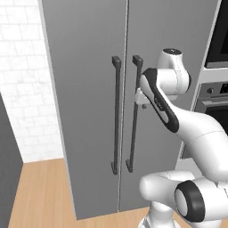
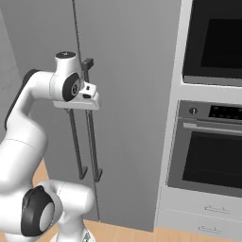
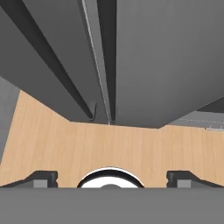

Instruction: Take the strawberry from the fridge and place it on top of the pancake, located on the dining counter.

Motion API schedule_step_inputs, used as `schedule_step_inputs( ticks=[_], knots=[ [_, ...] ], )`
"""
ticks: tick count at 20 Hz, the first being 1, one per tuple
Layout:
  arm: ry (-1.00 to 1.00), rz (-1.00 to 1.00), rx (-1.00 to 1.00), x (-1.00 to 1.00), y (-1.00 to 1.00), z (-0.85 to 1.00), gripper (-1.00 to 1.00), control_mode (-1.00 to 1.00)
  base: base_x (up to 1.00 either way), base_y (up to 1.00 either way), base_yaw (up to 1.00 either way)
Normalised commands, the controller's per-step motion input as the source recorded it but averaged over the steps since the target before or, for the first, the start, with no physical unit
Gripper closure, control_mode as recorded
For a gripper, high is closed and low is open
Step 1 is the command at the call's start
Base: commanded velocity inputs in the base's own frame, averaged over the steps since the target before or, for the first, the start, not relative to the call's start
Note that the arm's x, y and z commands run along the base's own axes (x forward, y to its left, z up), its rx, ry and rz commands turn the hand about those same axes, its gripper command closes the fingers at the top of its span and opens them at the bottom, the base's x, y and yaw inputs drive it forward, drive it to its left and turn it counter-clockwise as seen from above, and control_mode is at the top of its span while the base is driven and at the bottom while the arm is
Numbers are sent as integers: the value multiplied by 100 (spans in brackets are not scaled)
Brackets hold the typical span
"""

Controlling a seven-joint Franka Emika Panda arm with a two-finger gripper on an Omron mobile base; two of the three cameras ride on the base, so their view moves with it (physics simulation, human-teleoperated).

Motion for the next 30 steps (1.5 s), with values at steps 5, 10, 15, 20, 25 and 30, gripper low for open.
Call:
schedule_step_inputs(
  ticks=[5, 10, 15, 20, 25, 30],
  knots=[
    [0, 0, 0, 0, 0, 0, -100, 100, 1, 40, 0],
    [0, 0, 0, 0, 0, 0, -100, 100, -3, 18, 0],
    [0, 0, 0, 0, 0, 0, -100, 100, 0, 15, 0],
    [0, 0, 0, 0, 0, 0, -100, 100, 0, 1, 0],
    [0, 0, 0, 0, 0, 0, -100, 100, -47, 13, 0],
    [0, 0, 0, 0, 0, 0, -100, 100, -19, 26, 0]
  ],
)
